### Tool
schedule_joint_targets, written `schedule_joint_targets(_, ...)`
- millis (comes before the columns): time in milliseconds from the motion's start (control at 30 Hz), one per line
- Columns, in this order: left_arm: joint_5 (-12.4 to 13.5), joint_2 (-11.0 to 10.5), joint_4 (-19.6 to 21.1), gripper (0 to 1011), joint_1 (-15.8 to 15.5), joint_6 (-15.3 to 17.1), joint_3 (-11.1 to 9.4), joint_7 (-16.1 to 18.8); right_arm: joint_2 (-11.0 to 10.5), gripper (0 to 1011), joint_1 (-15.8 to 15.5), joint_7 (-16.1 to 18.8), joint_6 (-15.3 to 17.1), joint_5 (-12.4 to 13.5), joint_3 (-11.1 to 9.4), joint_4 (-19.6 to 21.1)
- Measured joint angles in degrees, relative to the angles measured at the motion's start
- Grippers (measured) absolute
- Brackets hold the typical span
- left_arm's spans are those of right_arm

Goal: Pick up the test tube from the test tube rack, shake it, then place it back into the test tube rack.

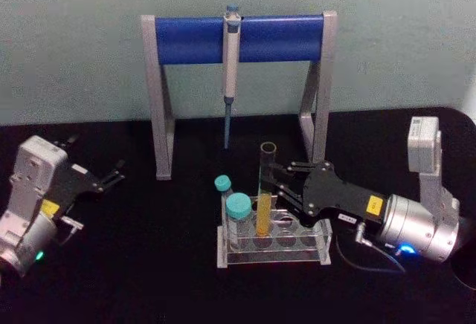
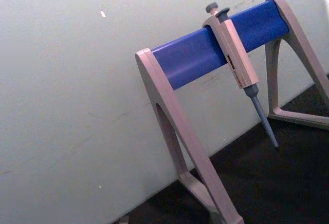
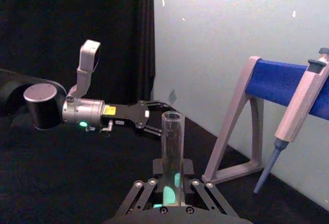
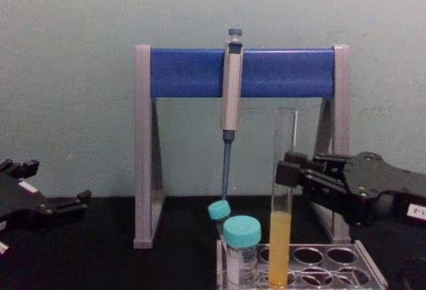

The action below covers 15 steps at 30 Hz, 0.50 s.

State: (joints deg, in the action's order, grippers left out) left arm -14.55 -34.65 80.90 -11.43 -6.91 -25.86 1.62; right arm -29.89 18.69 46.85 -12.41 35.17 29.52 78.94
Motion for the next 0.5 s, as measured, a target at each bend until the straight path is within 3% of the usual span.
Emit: schedule_joint_targets(500,0.00,0.00,0.00,1001,0.00,0.00,0.00,0.00,0.98,213,-0.17,-0.74,-0.81,-1.35,0.07,-2.22)
